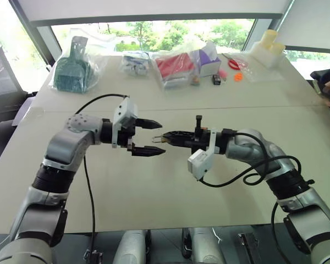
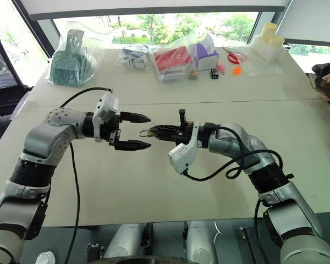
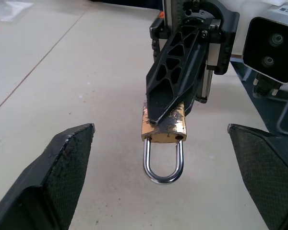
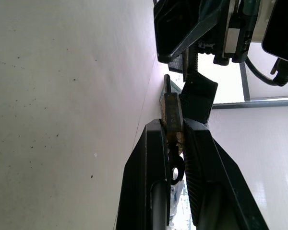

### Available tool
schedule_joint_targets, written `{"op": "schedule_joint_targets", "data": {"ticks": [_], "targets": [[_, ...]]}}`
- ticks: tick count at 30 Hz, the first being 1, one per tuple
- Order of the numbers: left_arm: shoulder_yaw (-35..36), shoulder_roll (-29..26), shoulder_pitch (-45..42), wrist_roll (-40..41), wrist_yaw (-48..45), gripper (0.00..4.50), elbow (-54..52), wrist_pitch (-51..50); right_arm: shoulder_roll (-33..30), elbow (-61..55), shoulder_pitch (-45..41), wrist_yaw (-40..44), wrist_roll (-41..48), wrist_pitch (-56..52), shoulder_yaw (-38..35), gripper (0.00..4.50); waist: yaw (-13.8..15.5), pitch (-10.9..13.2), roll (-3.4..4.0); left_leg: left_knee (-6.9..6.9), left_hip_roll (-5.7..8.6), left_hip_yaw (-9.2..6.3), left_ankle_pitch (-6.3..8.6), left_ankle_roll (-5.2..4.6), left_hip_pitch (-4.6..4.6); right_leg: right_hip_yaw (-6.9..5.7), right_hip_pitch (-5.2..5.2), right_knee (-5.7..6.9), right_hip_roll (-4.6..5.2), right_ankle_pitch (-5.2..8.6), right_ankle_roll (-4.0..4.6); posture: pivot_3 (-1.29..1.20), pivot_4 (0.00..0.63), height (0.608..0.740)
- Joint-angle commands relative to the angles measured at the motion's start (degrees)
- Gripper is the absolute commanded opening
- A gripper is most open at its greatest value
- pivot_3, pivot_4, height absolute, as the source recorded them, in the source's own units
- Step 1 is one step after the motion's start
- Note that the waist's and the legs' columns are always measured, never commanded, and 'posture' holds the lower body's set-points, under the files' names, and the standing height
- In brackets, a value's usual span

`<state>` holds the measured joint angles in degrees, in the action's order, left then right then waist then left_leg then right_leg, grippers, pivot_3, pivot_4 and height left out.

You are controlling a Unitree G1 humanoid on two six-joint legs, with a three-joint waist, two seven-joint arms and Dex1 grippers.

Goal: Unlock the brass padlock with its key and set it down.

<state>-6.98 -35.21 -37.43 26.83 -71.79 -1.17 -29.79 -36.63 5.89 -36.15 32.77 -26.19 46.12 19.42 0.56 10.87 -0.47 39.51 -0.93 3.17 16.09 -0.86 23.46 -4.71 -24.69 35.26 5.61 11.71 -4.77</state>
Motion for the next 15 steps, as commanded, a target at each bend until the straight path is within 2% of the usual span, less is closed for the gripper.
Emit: {"op": "schedule_joint_targets", "data": {"ticks": [1, 3, 9, 10, 15], "targets": [[3.0, -0.3, 0.0, 1.7, 1.1, 3.87, -1.7, 0.1, -0.3, -1.4, 0.0, -0.6, 1.2, -0.5, -1.5, 0.00, 0.0, 0.0, 0.00, 0.00, 0.00, 0.00, 0.00, 0.00, 0.00, 0.00, 0.00, 0.00, 0.00, 0.00, 0.00, 0.00, 0.150, 0.740], [3.6, -0.3, -0.2, 2.1, 1.2, 3.14, -1.3, 0.1, -0.4, -1.6, 0.2, -0.6, 1.3, -0.8, -1.5, 0.00, 0.0, 0.0, 0.00, 0.00, 0.00, 0.00, 0.00, 0.00, 0.00, 0.00, 0.00, 0.00, 0.00, 0.00, 0.00, 0.00, 0.150, 0.740], [4.1, -0.7, 0.0, 3.1, 1.1, 0.20, -1.5, -0.5, -0.1, -2.4, 0.5, -0.5, 1.2, -1.7, -1.4, 0.00, 0.0, 0.0, 0.00, 0.00, 0.00, 0.00, -0.01, 0.01, 0.00, 0.00, 0.00, 0.00, 0.00, 0.00, 0.00, 0.00, 0.150, 0.740], [4.0, -0.9, 0.3, 3.0, 0.9, 0.07, -1.7, -0.6, -0.1, -2.4, 0.5, -0.5, 1.2, -1.8, -1.4, 0.00, 0.0, 0.0, 0.00, 0.00, 0.00, 0.00, -0.01, 0.01, 0.00, 0.00, 0.00, 0.00, 0.00, 0.00, 0.00, 0.00, 0.150, 0.740], [2.4, -1.9, 2.1, 1.9, 0.6, 0.07, -2.6, -1.4, -0.2, -2.4, 0.5, -0.5, 1.3, -2.0, -1.4, 0.00, 0.0, 0.0, 0.00, 0.00, 0.00, 0.00, -0.01, 0.01, 0.00, 0.00, 0.00, 0.00, 0.00, 0.00, 0.00, 0.00, 0.150, 0.740]]}}
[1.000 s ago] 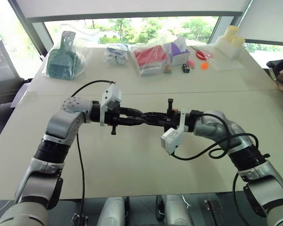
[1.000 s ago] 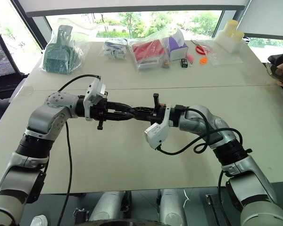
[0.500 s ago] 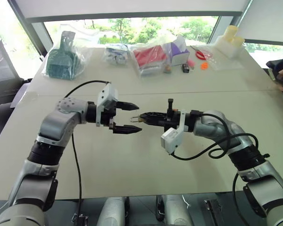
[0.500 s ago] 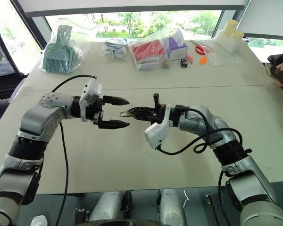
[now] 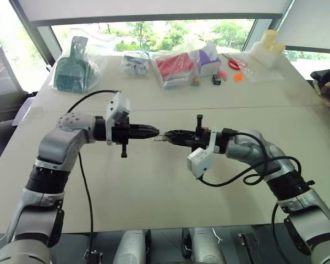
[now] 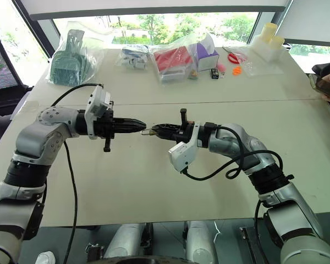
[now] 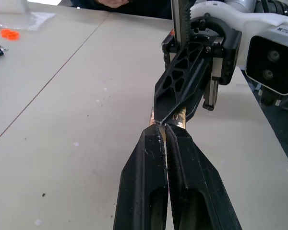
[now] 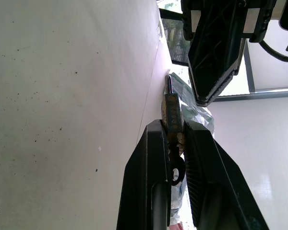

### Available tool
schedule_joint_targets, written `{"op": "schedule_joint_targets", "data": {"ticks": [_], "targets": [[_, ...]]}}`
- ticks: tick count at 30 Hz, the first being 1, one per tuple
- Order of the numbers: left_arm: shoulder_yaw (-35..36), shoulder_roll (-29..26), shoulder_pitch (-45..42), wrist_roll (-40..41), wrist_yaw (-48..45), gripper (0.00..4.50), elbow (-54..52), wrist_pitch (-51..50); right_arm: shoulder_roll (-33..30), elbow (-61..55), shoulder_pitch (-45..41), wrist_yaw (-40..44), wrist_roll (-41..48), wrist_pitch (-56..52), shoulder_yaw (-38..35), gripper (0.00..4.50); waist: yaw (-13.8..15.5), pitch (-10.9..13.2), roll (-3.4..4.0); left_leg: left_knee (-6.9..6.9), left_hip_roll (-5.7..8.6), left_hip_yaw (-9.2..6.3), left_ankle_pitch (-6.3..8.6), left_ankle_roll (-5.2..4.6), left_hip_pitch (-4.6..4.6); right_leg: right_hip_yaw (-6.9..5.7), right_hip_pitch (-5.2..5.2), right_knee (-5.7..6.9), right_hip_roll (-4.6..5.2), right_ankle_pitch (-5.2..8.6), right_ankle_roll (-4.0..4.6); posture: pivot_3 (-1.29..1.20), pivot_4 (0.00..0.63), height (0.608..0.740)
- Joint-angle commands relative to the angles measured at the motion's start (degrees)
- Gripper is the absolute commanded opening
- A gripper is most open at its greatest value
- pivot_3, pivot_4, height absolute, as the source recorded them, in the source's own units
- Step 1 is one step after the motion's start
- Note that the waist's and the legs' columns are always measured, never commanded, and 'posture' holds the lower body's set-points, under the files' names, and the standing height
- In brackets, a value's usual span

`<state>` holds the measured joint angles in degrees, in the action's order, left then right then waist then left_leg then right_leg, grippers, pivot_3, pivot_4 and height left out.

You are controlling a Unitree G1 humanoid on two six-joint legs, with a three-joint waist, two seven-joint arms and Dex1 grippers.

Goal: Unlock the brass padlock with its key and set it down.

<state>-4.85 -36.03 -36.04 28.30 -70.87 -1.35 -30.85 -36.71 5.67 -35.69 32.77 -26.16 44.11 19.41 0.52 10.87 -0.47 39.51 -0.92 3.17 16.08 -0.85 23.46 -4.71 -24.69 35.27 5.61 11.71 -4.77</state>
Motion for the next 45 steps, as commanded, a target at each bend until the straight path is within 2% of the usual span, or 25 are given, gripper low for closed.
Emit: {"op": "schedule_joint_targets", "data": {"ticks": [1, 16, 35, 45], "targets": [[-0.1, -1.1, 1.2, 0.2, -0.4, 0.07, -2.4, -0.4, -0.2, -2.2, 0.0, -0.5, 1.3, 0.0, -1.4, 0.00, 0.0, 0.0, 0.00, 0.00, 0.00, 0.00, 0.00, 0.00, 0.00, 0.00, 0.00, 0.00, 0.00, 0.00, 0.00, 0.00, 0.150, 0.740], [-1.1, 3.3, 0.7, -5.5, 4.2, 0.07, 3.6, 6.2, -0.1, -3.5, 0.4, 0.1, 1.8, -1.0, -1.0, 0.00, 0.1, 0.0, 0.00, 0.00, 0.01, 0.01, 0.00, 0.01, -0.01, 0.01, 0.00, 0.00, 0.00, 0.00, 0.00, 0.00, 0.150, 0.740], [-0.7, 3.2, 2.0, -7.7, 5.8, 0.07, 6.5, 9.9, 0.4, -2.6, 0.1, 0.2, 2.0, -1.6, -0.9, 0.00, 0.1, 0.0, 0.00, 0.00, 0.00, 0.01, 0.00, 0.01, -0.01, 0.00, 0.01, 0.01, 0.00, 0.00, 0.00, 0.00, 0.150, 0.740], [-0.6, 0.3, 8.2, -7.7, 6.8, 0.07, -0.8, 8.9, 1.9, 11.1, 0.0, -6.2, -8.2, 0.0, 2.5, 0.00, -0.2, 0.0, 0.00, 0.00, 0.00, 0.02, 0.00, 0.01, -0.03, 0.01, 0.01, 0.01, 0.00, 0.00, 0.00, 0.00, 0.150, 0.740]]}}
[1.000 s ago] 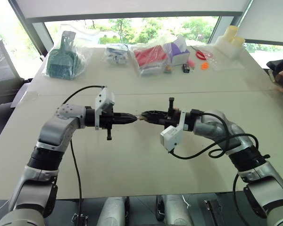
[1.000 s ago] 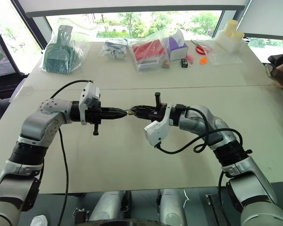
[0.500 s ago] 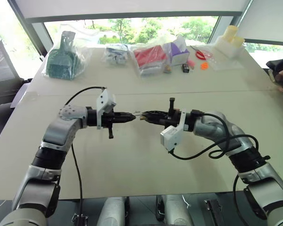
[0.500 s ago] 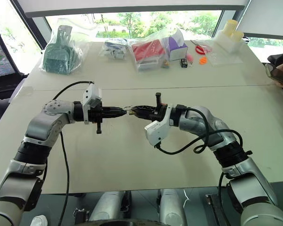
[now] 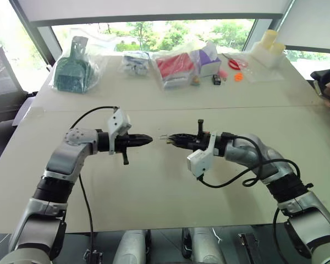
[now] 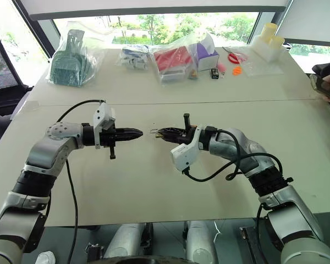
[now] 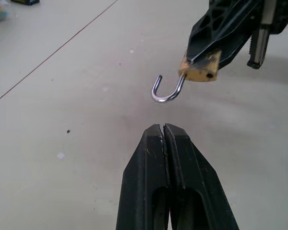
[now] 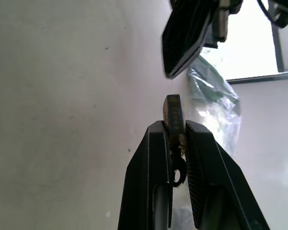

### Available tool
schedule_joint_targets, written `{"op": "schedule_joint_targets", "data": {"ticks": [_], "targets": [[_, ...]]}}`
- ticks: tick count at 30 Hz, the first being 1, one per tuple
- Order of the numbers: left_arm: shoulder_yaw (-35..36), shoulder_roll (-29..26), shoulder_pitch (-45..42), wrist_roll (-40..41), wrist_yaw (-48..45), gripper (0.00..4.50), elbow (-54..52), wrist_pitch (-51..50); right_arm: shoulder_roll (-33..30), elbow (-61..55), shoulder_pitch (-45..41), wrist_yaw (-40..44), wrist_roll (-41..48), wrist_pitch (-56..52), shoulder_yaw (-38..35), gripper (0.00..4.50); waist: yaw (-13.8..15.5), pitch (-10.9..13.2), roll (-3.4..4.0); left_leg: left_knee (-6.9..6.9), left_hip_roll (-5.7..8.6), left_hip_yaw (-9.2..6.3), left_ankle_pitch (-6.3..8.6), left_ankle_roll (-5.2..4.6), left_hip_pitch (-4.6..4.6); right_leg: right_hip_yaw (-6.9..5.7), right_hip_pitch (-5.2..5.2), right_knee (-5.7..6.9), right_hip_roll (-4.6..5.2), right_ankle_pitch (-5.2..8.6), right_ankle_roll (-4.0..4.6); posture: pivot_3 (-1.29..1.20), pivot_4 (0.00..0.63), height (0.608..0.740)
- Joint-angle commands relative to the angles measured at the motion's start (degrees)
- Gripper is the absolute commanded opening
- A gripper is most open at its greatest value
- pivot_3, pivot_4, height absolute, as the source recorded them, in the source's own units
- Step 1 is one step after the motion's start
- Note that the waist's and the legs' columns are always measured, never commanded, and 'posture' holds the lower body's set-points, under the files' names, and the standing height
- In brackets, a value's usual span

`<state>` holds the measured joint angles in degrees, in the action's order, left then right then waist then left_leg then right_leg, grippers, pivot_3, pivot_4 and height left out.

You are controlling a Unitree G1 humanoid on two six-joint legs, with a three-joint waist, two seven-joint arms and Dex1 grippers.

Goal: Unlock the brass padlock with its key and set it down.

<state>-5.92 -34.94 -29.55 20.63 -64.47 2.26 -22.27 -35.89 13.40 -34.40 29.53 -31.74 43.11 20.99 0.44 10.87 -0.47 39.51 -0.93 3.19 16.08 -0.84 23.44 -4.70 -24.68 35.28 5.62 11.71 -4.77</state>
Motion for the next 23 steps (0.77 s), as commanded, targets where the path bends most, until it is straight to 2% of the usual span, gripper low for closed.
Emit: {"op": "schedule_joint_targets", "data": {"ticks": [1, 3, 8, 12, 13, 16, 20, 23], "targets": [[0.2, -1.0, 2.5, -0.3, 0.6, 0.07, -5.3, 0.4, 1.3, 4.5, -1.4, -3.5, -3.2, 1.1, 1.3, 0.00, -0.2, 0.0, 0.00, -0.01, 0.00, 0.01, 0.00, 0.00, 0.00, 0.02, 0.00, 0.00, 0.00, 0.00, 0.00, 0.00, 0.150, 0.740], [0.0, -1.3, 3.9, -0.4, 0.9, 0.07, -6.9, 0.4, 1.6, 5.8, -1.6, -3.7, -3.7, 1.5, 2.1, 0.00, -0.1, 0.0, 0.01, -0.01, 0.00, 0.00, 0.00, 0.00, 0.00, 0.02, -0.01, 0.00, 0.00, 0.00, 0.00, 0.00, 0.150, 0.740], [0.5, -2.0, 6.7, 0.8, 1.9, 0.00, -11.4, -2.0, 0.8, 4.2, 0.1, 0.0, -0.2, 1.3, 3.0, 2.30, -0.1, 0.0, 0.02, -0.01, -0.01, -0.01, 0.00, 0.01, 0.00, 0.02, 0.00, 0.00, 0.00, 0.00, 0.00, 0.00, 0.150, 0.740], [1.6, -2.8, 8.3, 2.4, 1.9, 0.00, -14.6, -4.0, -2.3, -1.8, 3.0, 9.2, 9.1, -4.5, 1.2, 4.31, 0.0, 0.0, 0.02, -0.01, -0.06, -0.02, 0.00, 0.00, 0.00, 0.03, 0.00, 0.00, 0.00, 0.00, 0.00, 0.00, 0.150, 0.740], [2.0, -3.0, 8.5, 3.2, 1.9, 0.00, -15.4, -4.8, -3.5, -4.8, 4.2, 12.8, 13.7, -9.1, 0.0, 4.45, 0.1, 0.0, 0.02, -0.01, -0.07, -0.02, 0.00, 0.00, -0.01, 0.03, 0.01, 0.00, 0.01, 0.00, 0.00, 0.00, 0.150, 0.740], [2.6, -3.7, 9.1, 4.0, 2.2, 0.00, -16.5, -5.5, -6.9, -12.9, 7.0, 22.5, 26.2, -23.9, -3.4, 4.45, 0.3, 0.0, 0.02, 0.00, -0.11, -0.06, 0.00, 0.00, -0.04, 0.02, 0.07, -0.01, 0.04, 0.00, 0.00, 0.00, 0.150, 0.740], [3.6, -4.7, 10.2, 4.7, 2.9, 0.00, -17.3, -6.0, -9.9, -21.7, 9.4, 29.6, 39.6, -44.7, -8.2, 4.45, 0.2, 0.0, 0.02, 0.00, -0.12, -0.06, 0.01, -0.01, -0.07, 0.01, 0.09, -0.01, 0.06, 0.01, 0.04, 0.00, 0.150, 0.740], [4.4, -5.3, 11.1, 5.0, 3.0, 0.00, -17.8, -6.0, -11.5, -25.9, 10.1, 31.8, 45.1, -55.6, -10.8, 4.45, 0.2, 0.0, 0.02, -0.02, -0.15, -0.06, 0.01, -0.01, -0.08, -0.01, 0.07, 0.00, 0.04, 0.02, 0.07, 0.00, 0.150, 0.740]]}}
